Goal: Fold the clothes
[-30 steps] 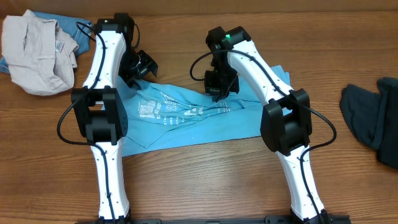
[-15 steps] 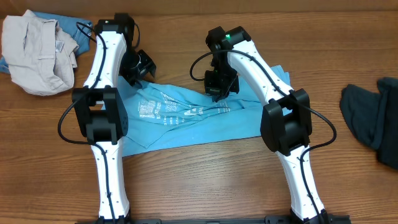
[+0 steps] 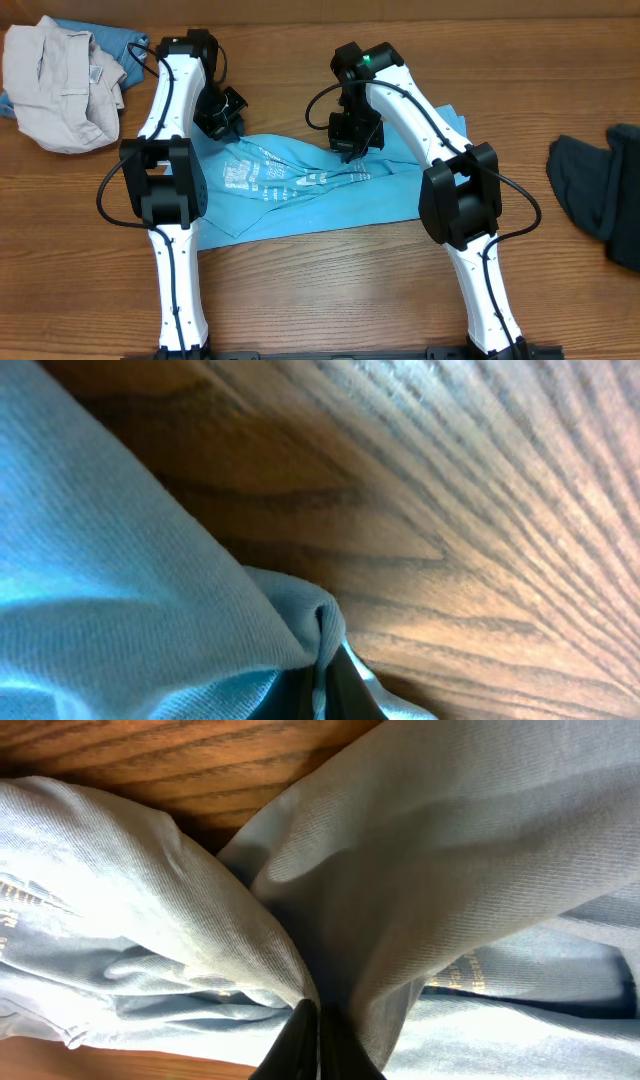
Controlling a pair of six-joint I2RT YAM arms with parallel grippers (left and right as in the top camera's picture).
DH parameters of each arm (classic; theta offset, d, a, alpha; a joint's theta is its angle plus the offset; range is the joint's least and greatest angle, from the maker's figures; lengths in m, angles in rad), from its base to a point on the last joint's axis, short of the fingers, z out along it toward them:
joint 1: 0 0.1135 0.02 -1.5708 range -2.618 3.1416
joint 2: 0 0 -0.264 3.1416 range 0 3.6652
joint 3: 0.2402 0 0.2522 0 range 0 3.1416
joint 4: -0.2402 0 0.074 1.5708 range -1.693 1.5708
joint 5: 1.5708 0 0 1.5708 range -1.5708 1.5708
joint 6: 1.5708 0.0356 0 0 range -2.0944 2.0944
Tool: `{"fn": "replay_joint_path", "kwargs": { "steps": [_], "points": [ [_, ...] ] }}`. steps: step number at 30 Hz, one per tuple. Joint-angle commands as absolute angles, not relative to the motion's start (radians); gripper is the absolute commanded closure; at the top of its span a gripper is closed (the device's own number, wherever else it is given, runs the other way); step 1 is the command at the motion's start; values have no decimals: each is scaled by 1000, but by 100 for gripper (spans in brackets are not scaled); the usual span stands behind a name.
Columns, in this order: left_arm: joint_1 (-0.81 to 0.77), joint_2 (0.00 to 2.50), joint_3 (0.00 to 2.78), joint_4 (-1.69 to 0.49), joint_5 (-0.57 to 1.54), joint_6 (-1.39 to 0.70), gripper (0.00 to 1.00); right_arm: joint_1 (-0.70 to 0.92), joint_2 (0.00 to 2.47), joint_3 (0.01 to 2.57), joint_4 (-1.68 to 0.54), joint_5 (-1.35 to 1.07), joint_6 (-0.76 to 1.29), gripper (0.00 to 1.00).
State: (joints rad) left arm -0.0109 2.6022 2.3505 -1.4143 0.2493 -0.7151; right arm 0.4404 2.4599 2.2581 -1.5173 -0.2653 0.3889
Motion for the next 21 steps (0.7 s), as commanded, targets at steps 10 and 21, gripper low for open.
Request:
{"fn": "replay_joint_path", "kwargs": {
  "steps": [10,21],
  "points": [
    [-15,2619,2738,-1690,315,-475,93,443,2414,2284,-1504,-270,394,96],
    [-16,2494,2727,-1690,218,-443,95,405,2414,2284,-1520,-271,398,96]
  ]
}}
